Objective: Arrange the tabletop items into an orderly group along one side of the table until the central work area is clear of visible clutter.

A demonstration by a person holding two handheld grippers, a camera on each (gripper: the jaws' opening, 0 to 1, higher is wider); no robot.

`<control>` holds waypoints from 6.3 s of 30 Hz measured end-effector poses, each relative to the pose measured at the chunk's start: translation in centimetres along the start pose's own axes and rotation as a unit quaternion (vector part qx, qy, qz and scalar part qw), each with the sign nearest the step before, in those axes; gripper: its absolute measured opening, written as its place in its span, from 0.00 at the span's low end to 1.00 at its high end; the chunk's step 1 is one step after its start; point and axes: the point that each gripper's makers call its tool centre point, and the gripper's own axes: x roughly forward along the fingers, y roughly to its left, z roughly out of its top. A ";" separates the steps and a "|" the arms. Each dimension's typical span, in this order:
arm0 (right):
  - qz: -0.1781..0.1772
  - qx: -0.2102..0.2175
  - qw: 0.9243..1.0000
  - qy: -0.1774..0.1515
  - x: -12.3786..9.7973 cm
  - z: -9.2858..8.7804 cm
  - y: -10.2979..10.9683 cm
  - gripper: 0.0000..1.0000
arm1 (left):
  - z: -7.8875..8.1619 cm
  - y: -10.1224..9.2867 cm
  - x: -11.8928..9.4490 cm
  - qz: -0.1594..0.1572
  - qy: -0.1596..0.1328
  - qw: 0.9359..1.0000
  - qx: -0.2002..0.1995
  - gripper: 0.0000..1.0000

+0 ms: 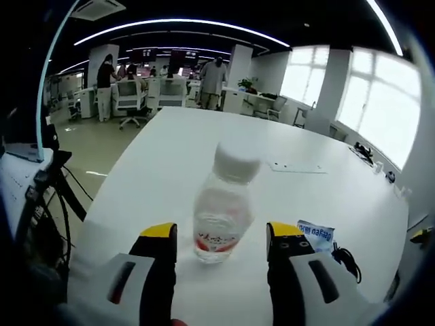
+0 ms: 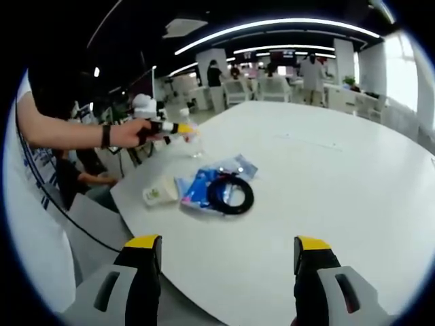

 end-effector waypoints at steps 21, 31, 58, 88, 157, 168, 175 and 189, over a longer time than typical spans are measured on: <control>0.019 -0.005 1.000 -0.005 0.4 -0.3 0.7 0.81 | -3.8 1.8 -7.6 0.018 0.001 1.000 -0.015 0.52; 0.026 -0.006 1.000 -0.005 0.4 -0.6 0.9 0.81 | -5.0 1.1 -11.2 0.005 -0.003 1.000 -0.012 0.56; 0.038 -0.007 0.999 -0.003 0.6 -1.3 1.2 0.82 | -8.2 -5.0 -16.6 -0.078 0.041 0.993 0.076 0.72; 0.028 -0.004 1.000 -0.006 -0.1 -1.4 0.2 0.83 | -10.0 -8.4 -15.4 -0.142 0.094 0.973 0.157 0.71; 0.009 0.012 1.000 -0.005 -1.3 -2.3 -1.3 0.82 | -18.0 -11.2 -7.8 -0.157 0.219 0.949 0.162 0.58; 0.014 0.010 1.000 -0.001 -1.2 -2.5 -0.7 0.82 | -18.2 -10.6 -8.4 -0.147 0.223 0.951 0.155 0.40; 0.019 0.008 1.000 -0.002 -1.1 -2.4 -0.5 0.82 | -18.1 -10.0 -8.9 -0.140 0.219 0.954 0.152 0.39; 0.031 0.000 1.000 -0.001 -0.6 -2.0 -0.1 0.82 | -16.4 -8.4 -10.6 -0.129 0.192 0.965 0.126 0.39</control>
